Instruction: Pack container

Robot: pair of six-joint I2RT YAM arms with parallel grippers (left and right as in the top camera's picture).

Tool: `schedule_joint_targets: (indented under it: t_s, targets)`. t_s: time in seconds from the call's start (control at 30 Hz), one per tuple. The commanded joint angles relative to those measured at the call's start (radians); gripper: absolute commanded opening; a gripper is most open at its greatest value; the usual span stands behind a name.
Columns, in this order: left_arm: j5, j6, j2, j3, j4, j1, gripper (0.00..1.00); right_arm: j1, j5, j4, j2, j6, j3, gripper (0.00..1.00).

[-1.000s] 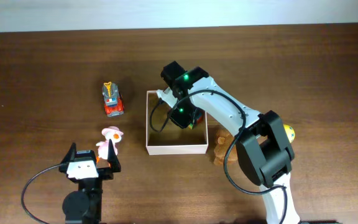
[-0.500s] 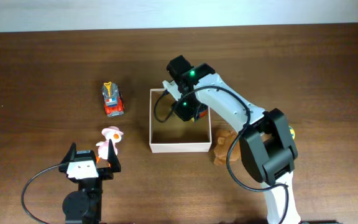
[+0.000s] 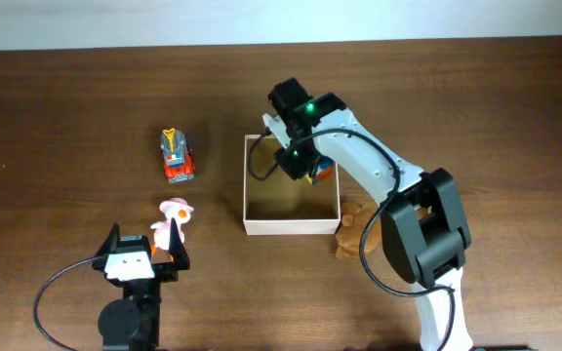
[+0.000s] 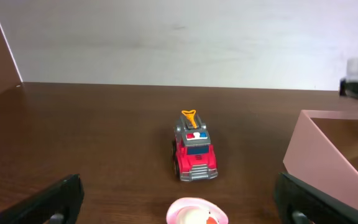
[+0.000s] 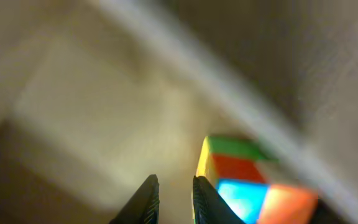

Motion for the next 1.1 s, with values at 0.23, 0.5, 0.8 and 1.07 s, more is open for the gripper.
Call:
schedule_joint_targets:
  t_s: [0.23,0.5,0.8,1.07]
  targets:
    - [0.01,0.015,-0.009,-0.007,0.003,0.006,0.99,0.012,-0.011,0.029,0.005,0.047,0.086,0.22]
    - [0.01,0.015,-0.009,-0.007,0.003,0.006,0.99,0.037,-0.054,0.013,0.005,0.046,0.085,0.11]
    - [0.01,0.015,-0.009,-0.007,0.003,0.006,0.99,0.034,-0.035,-0.005,0.005,-0.053,0.082,0.06]
    - [0.01,0.015,-0.009,-0.007,0.003,0.006,0.99,0.034,-0.036,-0.005,0.005,-0.124,0.082,0.04]
